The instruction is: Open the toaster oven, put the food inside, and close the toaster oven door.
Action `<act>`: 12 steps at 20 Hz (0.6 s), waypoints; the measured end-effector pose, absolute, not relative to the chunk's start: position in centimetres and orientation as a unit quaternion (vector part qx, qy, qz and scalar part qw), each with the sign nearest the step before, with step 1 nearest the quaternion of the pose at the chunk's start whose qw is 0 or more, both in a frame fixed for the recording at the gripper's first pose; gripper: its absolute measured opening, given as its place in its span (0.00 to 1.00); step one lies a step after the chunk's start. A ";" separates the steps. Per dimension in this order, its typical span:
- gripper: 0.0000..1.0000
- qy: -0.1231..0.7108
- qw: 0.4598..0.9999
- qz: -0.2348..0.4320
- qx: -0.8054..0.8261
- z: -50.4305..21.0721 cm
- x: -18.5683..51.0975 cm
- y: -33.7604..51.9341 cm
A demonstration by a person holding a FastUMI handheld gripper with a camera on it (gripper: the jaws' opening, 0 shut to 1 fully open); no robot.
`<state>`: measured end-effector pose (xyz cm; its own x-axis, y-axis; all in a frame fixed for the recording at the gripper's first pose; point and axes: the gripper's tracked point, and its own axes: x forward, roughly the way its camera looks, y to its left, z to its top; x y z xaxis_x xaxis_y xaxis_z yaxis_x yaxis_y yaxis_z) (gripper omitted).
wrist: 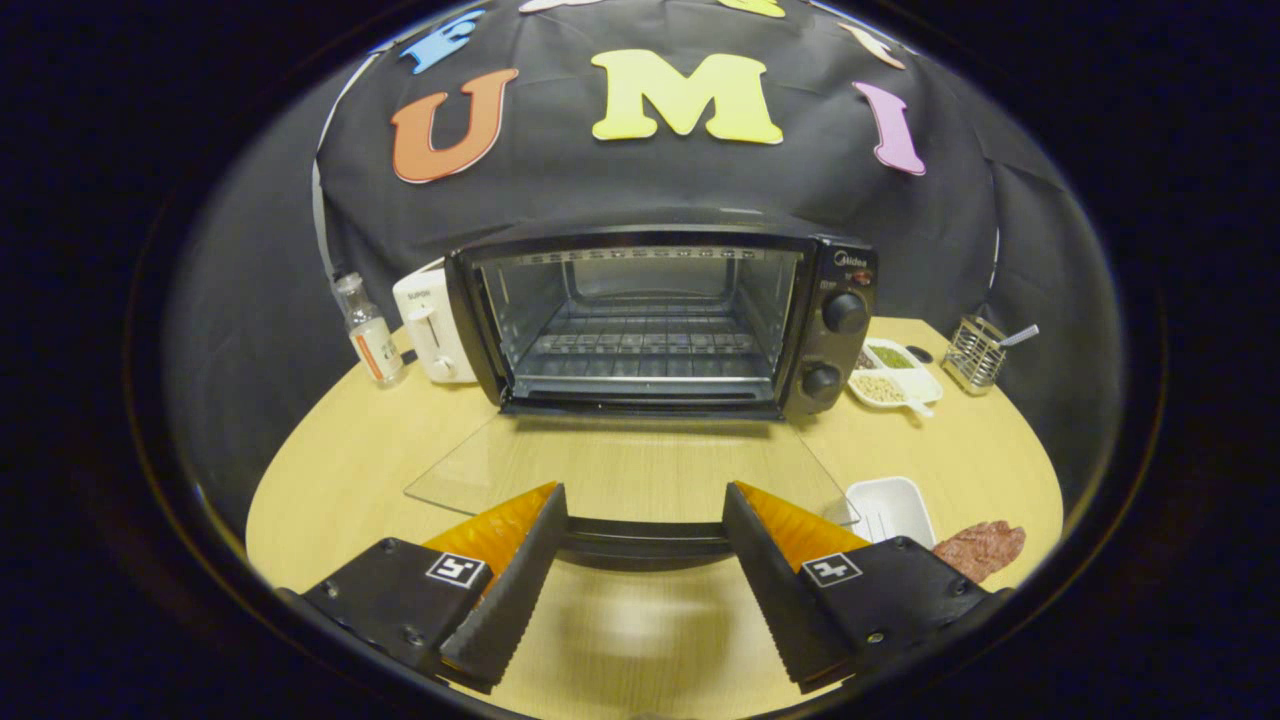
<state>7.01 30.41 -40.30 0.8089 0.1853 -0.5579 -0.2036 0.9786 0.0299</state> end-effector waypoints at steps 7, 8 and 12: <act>1.00 0.301 0.947 0.105 -0.025 -43.7 6.1 30.1; 1.00 0.295 0.949 0.106 -0.025 -43.6 6.2 30.2; 1.00 0.293 0.948 0.118 -0.031 -43.2 6.3 30.2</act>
